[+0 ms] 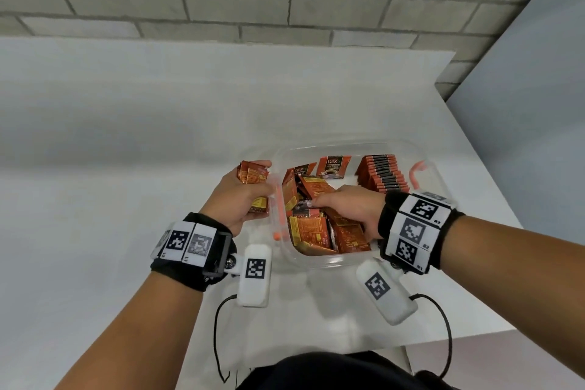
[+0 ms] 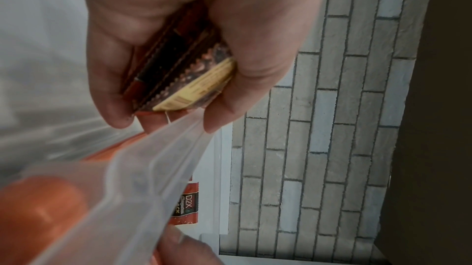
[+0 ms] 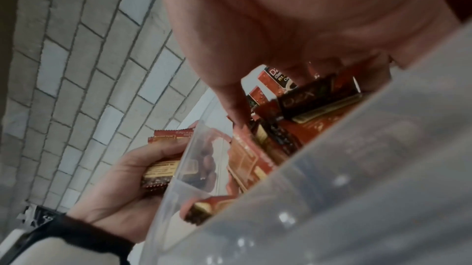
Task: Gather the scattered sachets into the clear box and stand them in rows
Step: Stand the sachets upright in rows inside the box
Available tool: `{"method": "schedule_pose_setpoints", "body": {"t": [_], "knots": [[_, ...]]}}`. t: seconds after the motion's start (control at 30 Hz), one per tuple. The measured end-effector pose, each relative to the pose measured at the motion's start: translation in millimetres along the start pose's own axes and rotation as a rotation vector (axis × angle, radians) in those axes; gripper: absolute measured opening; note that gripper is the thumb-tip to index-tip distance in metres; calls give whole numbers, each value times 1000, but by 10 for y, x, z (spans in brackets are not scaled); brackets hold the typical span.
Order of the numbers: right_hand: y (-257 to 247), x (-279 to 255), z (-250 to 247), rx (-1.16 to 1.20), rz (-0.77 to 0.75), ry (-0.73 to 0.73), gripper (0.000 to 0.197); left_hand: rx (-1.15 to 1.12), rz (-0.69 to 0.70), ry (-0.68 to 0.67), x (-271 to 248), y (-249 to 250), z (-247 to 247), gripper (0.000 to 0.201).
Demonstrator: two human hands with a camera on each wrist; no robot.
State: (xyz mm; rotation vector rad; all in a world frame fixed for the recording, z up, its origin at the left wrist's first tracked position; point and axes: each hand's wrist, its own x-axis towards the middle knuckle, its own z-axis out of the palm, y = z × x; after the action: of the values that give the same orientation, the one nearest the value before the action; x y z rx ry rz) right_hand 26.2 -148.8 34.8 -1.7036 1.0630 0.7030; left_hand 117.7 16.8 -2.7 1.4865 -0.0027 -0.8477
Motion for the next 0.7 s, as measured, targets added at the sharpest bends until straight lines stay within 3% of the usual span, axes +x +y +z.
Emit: {"method": "schedule_pose_setpoints", "body": {"t": [0.1, 0.27, 0.47, 0.7], "knots": [[-18, -11, -24, -23, -30, -4, 42, 4, -2, 2, 3, 4, 0, 42], [42, -47, -133, 49, -19, 26, 18, 30, -3, 4, 9, 25, -27, 43], [129, -71, -211, -201, -148, 88, 32, 50, 0, 5, 11, 26, -25, 41], [119, -72, -210, -224, -161, 11, 28, 47, -9, 21, 27, 10, -37, 41]]}}
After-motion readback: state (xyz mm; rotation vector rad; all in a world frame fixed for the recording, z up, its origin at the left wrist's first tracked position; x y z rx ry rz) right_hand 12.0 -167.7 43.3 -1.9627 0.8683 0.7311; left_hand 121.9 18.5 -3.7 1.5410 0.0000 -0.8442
